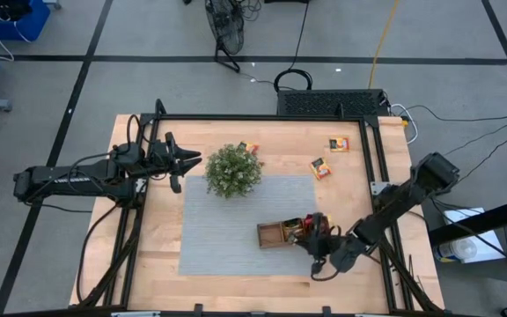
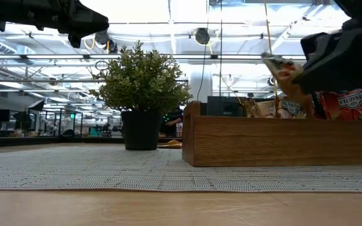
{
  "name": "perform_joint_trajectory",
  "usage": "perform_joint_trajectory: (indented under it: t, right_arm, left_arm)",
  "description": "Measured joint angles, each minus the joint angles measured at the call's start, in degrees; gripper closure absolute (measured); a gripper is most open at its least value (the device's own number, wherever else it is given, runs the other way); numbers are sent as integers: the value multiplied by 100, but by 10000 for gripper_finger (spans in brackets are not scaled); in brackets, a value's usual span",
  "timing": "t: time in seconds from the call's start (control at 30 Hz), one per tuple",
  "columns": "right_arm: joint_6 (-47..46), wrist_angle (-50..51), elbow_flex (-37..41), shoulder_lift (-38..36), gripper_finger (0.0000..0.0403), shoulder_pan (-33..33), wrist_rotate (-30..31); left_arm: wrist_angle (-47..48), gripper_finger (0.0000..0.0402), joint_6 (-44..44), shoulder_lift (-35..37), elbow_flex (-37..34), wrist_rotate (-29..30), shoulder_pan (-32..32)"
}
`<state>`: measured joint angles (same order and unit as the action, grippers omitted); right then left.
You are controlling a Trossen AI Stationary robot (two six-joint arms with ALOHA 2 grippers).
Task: Pick & Place Tea
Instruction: Put the apple tea sachet into the brown organizer
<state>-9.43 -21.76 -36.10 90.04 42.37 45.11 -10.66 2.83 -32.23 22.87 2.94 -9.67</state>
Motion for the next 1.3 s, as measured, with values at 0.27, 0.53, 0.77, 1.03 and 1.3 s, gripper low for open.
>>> perform_joint_trajectory:
  t: [0.27, 0.53, 0.77, 1.03, 1.3]
  right_arm:
    - [320, -108, -2, 372, 394, -11, 607]
    - [1065, -257, -4, 573, 394, -15, 595]
    - [1182, -257, -7, 575, 378, -15, 589]
    - [1312, -325, -7, 579, 383, -46, 594]
    - [1357, -318, -7, 579, 381, -60, 601]
  left_arm:
    - [0, 314, 0, -1, 0, 0, 0]
    - [0, 314, 0, 0, 0, 0, 1]
    - [-2, 314, 0, -2, 0, 0, 0]
    - [-2, 314, 0, -2, 0, 2, 0]
    - [-1, 314, -1, -2, 0, 1, 1]
